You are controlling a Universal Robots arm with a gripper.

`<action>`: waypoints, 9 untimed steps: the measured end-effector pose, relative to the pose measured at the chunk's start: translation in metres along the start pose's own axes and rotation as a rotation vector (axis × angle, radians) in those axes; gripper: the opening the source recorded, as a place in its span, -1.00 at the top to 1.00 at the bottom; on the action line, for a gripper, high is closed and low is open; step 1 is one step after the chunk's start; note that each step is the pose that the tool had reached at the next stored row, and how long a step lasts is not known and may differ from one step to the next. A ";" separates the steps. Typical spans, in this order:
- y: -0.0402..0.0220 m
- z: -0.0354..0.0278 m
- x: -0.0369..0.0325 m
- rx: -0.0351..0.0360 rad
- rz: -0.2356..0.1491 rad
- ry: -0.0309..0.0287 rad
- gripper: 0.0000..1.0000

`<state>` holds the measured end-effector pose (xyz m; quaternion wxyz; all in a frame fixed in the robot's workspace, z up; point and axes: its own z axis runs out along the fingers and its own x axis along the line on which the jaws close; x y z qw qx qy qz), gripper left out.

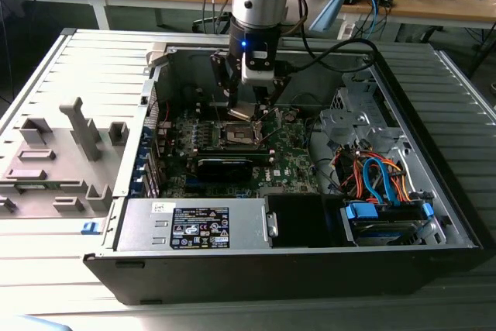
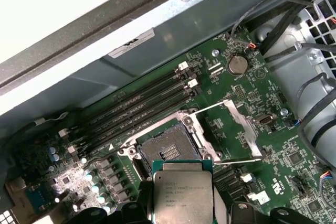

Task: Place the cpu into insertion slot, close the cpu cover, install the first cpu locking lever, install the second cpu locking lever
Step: 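Place the cpu into insertion slot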

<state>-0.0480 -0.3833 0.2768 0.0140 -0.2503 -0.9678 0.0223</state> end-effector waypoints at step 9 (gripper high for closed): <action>0.0000 0.0000 0.0000 -0.0005 0.036 0.0018 -0.09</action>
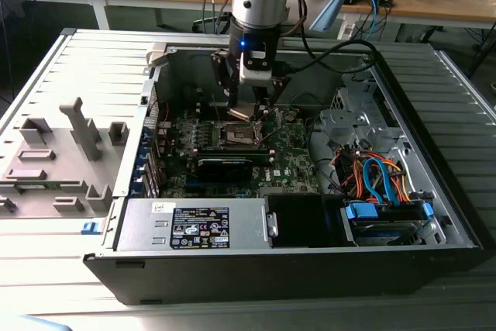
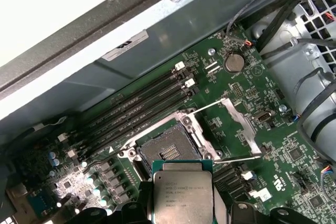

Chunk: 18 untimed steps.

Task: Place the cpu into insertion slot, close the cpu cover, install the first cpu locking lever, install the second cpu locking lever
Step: 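Place the cpu into insertion slot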

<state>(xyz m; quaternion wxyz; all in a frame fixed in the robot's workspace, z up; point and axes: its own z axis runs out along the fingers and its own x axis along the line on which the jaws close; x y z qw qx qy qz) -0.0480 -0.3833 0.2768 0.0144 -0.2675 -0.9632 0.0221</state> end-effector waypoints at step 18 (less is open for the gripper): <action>0.0000 0.0001 0.0000 -0.0007 0.046 0.0023 -0.09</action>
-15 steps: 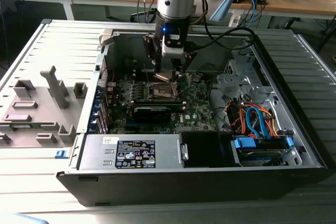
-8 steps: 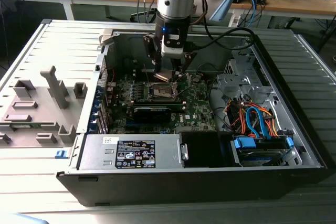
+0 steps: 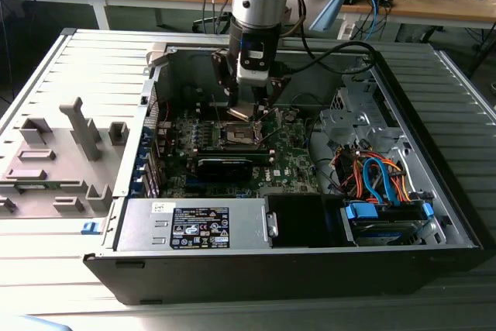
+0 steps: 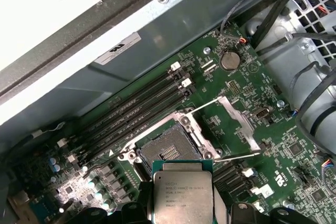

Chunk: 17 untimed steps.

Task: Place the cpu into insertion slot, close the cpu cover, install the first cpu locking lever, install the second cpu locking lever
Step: 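Place the cpu into insertion slot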

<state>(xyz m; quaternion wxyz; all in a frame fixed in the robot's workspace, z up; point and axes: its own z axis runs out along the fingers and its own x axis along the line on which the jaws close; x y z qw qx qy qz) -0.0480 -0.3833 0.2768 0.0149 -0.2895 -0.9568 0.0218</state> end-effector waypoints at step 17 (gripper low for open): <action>0.0000 0.0001 0.0000 -0.0007 0.035 0.0018 -0.09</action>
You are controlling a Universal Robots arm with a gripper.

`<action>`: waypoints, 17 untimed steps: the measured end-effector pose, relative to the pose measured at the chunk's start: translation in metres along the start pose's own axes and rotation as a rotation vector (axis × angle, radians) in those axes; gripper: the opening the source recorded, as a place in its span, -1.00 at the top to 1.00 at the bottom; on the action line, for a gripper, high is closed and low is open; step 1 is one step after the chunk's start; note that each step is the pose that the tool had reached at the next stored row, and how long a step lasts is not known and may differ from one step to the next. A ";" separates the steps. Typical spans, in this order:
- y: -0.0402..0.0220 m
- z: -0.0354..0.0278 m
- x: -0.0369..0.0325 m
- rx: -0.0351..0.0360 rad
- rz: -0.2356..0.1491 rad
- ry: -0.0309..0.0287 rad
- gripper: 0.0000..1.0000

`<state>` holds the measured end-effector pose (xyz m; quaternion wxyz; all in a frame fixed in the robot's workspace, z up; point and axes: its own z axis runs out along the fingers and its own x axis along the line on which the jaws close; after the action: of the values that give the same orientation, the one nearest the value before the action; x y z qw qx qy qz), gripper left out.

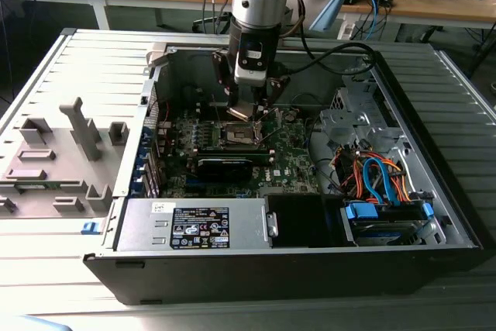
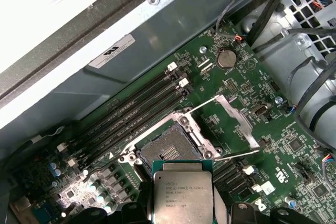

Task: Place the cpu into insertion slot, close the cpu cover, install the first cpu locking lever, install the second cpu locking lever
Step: 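Place the cpu into insertion slot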

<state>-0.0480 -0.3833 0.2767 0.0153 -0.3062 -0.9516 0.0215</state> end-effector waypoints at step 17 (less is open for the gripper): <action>0.0000 0.0001 0.0000 -0.0003 0.022 0.0011 -0.09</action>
<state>-0.0480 -0.3833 0.2766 0.0156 -0.3165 -0.9482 0.0213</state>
